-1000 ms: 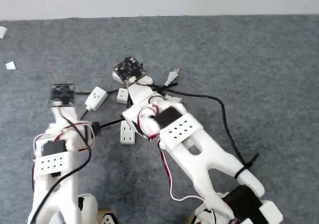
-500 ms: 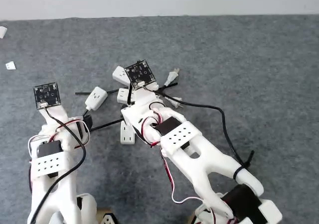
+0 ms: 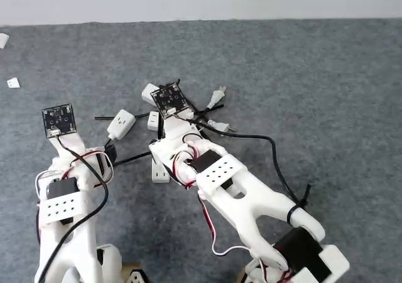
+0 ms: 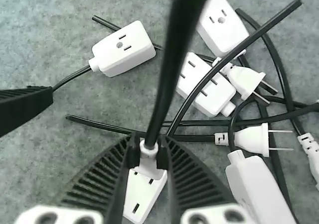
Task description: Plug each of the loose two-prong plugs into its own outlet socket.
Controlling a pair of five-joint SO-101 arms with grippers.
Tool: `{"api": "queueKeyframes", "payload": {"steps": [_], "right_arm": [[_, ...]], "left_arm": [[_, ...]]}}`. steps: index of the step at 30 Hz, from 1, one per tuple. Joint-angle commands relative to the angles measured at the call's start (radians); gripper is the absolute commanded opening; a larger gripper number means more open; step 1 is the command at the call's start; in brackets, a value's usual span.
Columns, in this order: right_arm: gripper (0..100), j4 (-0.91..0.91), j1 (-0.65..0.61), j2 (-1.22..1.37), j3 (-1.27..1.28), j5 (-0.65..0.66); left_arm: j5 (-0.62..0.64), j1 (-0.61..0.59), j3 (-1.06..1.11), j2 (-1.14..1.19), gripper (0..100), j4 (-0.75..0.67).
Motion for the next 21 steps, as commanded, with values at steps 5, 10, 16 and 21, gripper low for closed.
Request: {"api": "queueKeyframes", "payload": {"steps": [5, 10, 16, 21], "right_arm": [[0.9, 0.027, -0.012, -0.004, -0.005, -0.014], [0.9, 0.054, -0.007, -0.001, -0.003, -0.038], [0.9, 0.058, -0.012, 0.004, -0.003, -0.04], [0.9, 0.061, -0.012, 0.007, 0.003, -0.034]], "left_arm": [[0.011, -0.002, -0.05, -0.014, 26, -0.029], [-0.003, -0.002, -0.05, -0.014, 26, -0.028], [-0.034, -0.002, -0.048, -0.014, 26, -0.026], [-0.034, -0.002, -0.048, -0.014, 26, -0.026]]}}
